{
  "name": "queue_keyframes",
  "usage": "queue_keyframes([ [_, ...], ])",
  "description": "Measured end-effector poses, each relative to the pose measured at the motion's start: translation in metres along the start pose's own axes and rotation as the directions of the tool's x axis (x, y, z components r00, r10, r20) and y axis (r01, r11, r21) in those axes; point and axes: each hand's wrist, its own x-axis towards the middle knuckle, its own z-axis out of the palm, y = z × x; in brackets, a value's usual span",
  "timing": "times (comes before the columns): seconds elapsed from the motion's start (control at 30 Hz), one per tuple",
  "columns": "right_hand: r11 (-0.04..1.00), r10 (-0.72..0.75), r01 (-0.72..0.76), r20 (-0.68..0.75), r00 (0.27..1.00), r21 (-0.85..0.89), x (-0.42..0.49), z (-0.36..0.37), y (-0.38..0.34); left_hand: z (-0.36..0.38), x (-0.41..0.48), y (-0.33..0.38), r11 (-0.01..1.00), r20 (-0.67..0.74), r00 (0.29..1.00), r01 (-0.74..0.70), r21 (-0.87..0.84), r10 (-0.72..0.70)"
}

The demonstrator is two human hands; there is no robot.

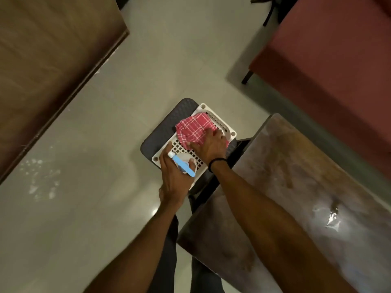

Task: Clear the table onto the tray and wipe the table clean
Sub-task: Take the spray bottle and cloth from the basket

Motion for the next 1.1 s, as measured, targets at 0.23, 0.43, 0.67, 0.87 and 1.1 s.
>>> queue_keyframes([
  [0.23, 0.992, 0.022, -0.033, -0.093, 0.995, -0.118, 0.015, 0.024, -0.022, 0.007, 0.006, -0.002, 0.993, -0.122, 0.991, -0.067, -0.098, 0.055],
  [0.43, 0.974, 0.036, -0.043, -0.035, 0.999, -0.223, 0.03, 0.032, -0.037, 0.017, 0.017, -0.013, 0.983, -0.158, 0.982, -0.127, -0.129, 0.106],
  [0.67, 1.0, 0.019, -0.018, -0.175, 0.984, 0.004, 0.027, 0.014, -0.028, 0.019, 0.027, -0.006, 0.975, -0.178, 0.968, -0.197, -0.105, 0.176],
  [0.87, 0.939, 0.144, -0.04, -0.285, 0.948, 0.342, 0.003, -0.016, -0.016, 0.01, 0.039, 0.009, 0.954, -0.126, 0.959, -0.268, -0.133, 0.252],
  [1.1, 0.778, 0.295, -0.022, -0.335, 0.895, 0.627, -0.054, -0.051, 0.02, 0.008, 0.022, 0.06, 0.94, -0.037, 0.946, -0.324, -0.109, 0.322],
])
